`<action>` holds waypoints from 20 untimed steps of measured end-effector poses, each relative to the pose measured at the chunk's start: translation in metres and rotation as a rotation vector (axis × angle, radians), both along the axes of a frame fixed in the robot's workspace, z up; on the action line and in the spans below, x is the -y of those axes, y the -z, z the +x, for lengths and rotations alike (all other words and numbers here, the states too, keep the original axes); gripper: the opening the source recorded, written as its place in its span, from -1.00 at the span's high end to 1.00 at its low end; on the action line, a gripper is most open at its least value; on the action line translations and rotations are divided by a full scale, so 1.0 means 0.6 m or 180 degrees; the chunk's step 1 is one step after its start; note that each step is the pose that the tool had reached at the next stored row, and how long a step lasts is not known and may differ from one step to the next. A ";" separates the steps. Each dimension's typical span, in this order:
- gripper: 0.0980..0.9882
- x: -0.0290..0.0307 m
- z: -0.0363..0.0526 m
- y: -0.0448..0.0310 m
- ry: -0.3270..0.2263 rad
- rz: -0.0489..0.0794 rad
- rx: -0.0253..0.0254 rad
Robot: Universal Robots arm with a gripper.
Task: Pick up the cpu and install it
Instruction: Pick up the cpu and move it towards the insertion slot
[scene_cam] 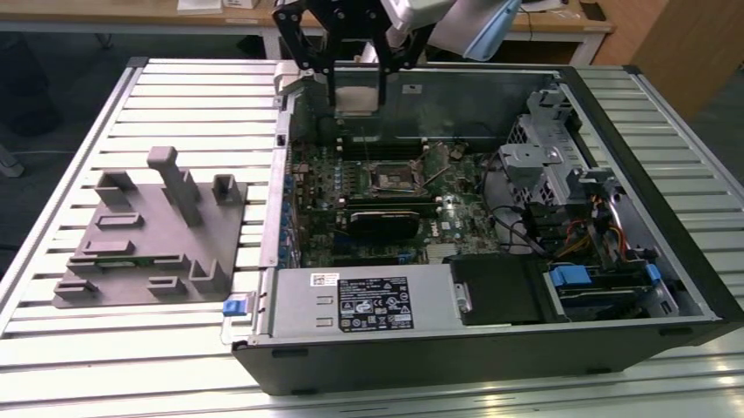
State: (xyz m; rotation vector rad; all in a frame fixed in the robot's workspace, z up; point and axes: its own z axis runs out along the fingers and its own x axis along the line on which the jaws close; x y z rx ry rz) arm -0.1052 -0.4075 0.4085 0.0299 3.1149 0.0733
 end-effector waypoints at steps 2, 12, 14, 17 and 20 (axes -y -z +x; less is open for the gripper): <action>0.03 0.0000 0.002 0.000 0.0000 0.0000 0.0000; 0.03 -0.0001 0.014 0.000 0.0000 0.0000 0.0000; 0.03 -0.0020 0.017 0.001 0.0000 0.0000 0.0000; 0.03 -0.0087 0.023 0.001 0.0000 0.0000 0.0000; 0.03 -0.0197 0.029 0.001 0.0000 0.0000 0.0000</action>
